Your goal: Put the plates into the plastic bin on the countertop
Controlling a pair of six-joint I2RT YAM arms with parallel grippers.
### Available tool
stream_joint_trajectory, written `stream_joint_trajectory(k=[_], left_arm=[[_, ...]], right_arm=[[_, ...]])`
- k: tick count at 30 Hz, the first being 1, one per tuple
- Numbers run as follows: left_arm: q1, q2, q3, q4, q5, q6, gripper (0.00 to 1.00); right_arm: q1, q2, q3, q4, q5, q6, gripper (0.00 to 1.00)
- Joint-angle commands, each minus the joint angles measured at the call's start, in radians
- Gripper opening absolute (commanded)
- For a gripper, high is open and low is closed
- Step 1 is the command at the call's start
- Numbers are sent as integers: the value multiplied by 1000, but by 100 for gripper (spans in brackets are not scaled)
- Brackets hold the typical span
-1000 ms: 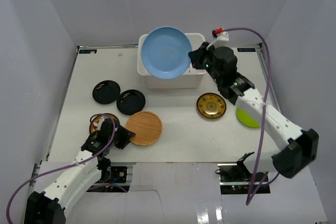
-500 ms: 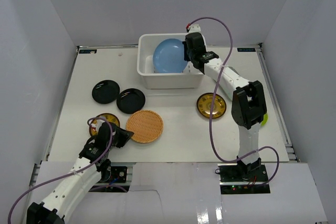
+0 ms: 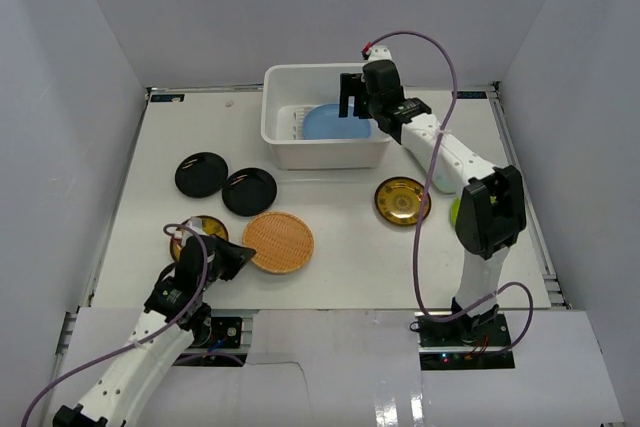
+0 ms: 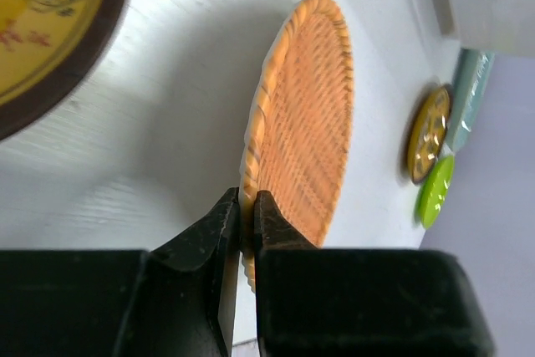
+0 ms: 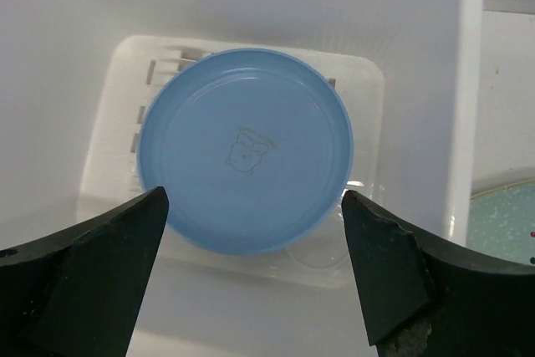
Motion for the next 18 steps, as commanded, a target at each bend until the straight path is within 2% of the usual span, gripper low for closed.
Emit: stream_joint_trajectory(k=[1, 3, 6, 10, 13, 14, 18], left_arm=[[-1, -42, 84, -16, 122, 62, 0], [-1, -54, 134, -17, 153, 68, 0], [-1, -62, 217, -31, 188, 88, 0], [-1, -36, 338, -26, 227, 120, 0], [-3, 16, 458, -8, 242, 151, 0], [-1, 31, 484, 10, 248, 168, 0], [-1, 184, 639, 150, 248, 221, 0]], right_arm=[[-30, -176, -45, 15, -62, 45, 90], [-46, -292, -119, 44, -76, 65, 87], [-96, -479, -333, 129, -133, 132, 82], [-171, -710, -693, 226, -194, 203, 75], [-196, -876, -863, 234, -184, 255, 72], [-198, -953, -977, 269, -185, 285, 72], [-201, -1094, -1202, 288, -239, 354, 71]])
